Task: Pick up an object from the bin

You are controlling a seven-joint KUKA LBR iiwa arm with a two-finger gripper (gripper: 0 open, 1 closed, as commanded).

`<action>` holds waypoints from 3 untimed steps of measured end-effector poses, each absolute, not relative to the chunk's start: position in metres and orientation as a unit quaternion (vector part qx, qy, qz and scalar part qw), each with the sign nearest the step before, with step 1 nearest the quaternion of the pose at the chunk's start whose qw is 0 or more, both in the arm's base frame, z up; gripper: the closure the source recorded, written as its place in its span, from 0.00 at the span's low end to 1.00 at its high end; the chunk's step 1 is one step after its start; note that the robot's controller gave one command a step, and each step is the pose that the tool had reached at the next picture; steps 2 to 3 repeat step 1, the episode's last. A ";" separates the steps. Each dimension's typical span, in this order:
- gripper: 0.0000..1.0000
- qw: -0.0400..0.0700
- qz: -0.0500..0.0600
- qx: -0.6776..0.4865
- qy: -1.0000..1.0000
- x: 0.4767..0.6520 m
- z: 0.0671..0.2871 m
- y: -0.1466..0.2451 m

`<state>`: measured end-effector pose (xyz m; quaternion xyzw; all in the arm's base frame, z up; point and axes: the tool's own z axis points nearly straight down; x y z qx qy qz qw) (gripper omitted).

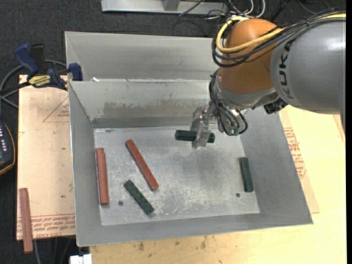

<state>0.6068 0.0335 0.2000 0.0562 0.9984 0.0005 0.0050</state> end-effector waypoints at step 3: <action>1.00 0.007 0.000 0.040 0.999 0.644 0.269 0.000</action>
Offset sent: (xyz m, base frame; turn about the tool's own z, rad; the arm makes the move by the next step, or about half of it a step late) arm 0.0334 -0.0308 0.0640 -0.0355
